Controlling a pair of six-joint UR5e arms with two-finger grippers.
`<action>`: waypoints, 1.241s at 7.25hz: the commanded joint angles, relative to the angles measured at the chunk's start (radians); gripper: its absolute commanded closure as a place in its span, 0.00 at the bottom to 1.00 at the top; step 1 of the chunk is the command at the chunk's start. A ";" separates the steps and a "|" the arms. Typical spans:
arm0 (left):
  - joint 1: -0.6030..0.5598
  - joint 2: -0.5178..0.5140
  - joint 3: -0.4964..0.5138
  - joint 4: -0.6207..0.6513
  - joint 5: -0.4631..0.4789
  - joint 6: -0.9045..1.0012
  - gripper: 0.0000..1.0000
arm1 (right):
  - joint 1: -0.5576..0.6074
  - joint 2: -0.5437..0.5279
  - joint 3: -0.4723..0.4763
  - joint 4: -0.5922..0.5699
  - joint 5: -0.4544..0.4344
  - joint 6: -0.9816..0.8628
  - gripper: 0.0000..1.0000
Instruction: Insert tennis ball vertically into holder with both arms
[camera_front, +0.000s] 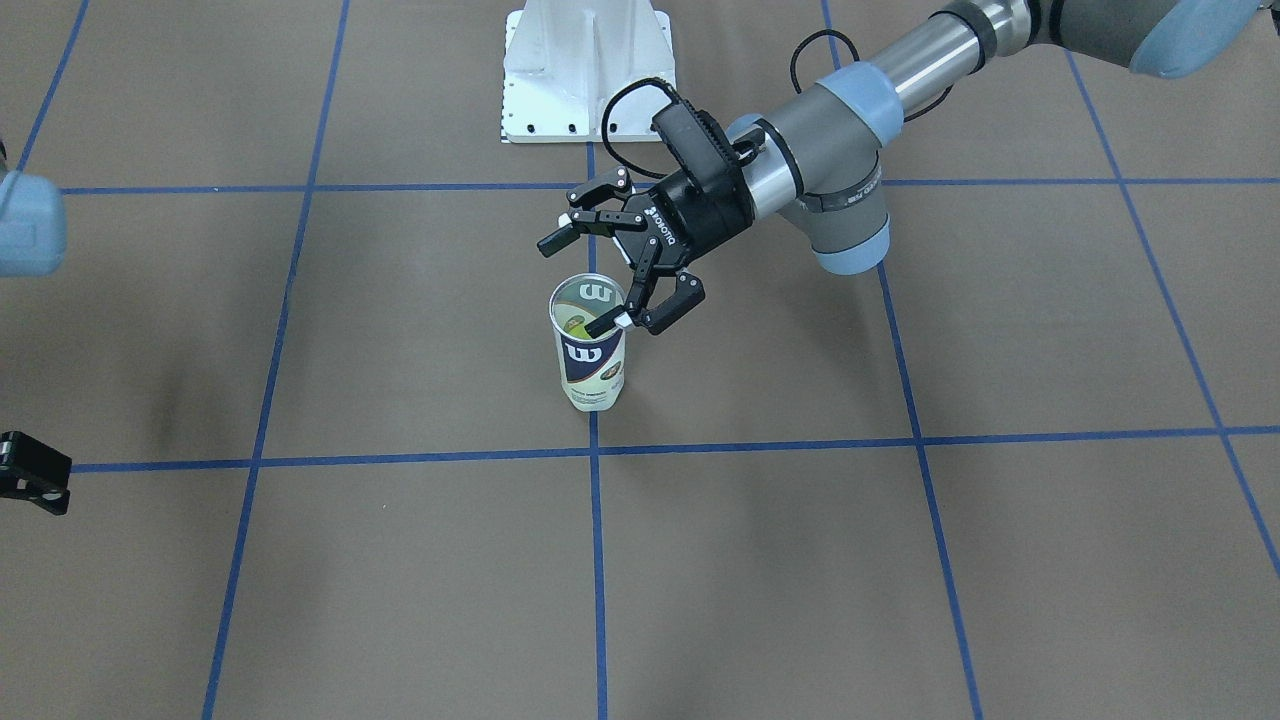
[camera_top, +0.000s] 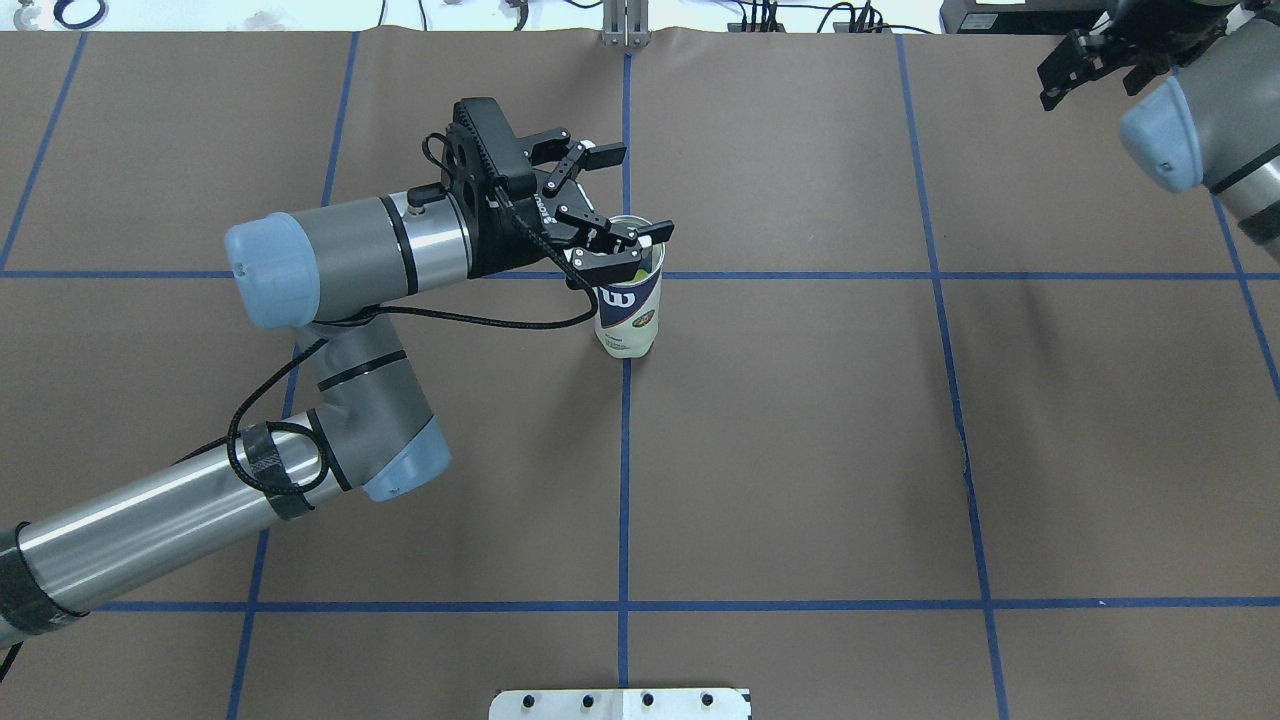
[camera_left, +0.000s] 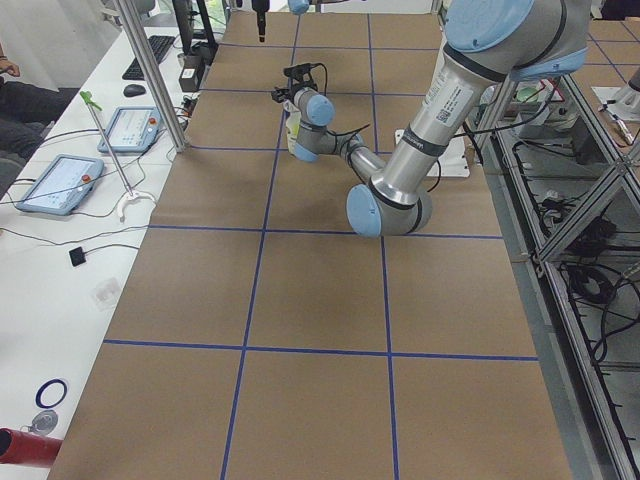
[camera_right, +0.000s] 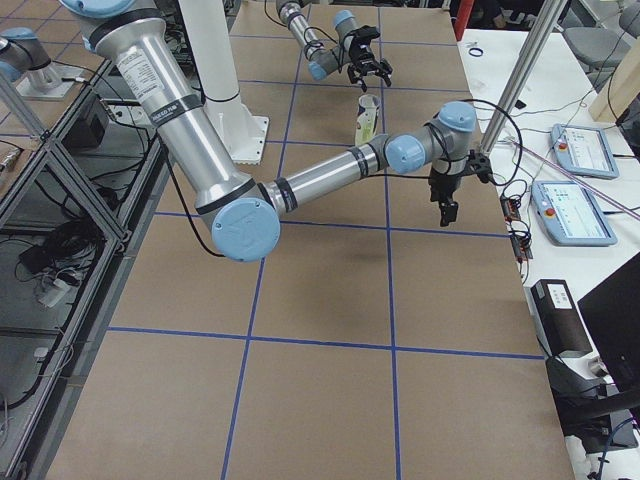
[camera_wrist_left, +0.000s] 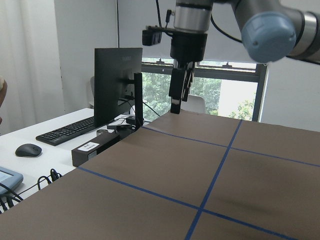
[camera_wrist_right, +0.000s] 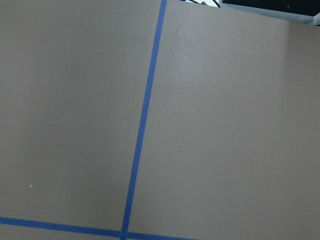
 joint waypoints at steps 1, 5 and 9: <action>-0.080 0.067 -0.030 0.012 -0.007 -0.005 0.01 | 0.116 -0.079 -0.102 0.074 0.034 -0.198 0.00; -0.432 0.309 -0.086 0.212 -0.430 -0.005 0.00 | 0.253 -0.226 -0.100 0.075 0.113 -0.293 0.01; -0.712 0.362 -0.067 0.793 -0.740 0.015 0.00 | 0.256 -0.245 -0.101 0.078 0.109 -0.294 0.01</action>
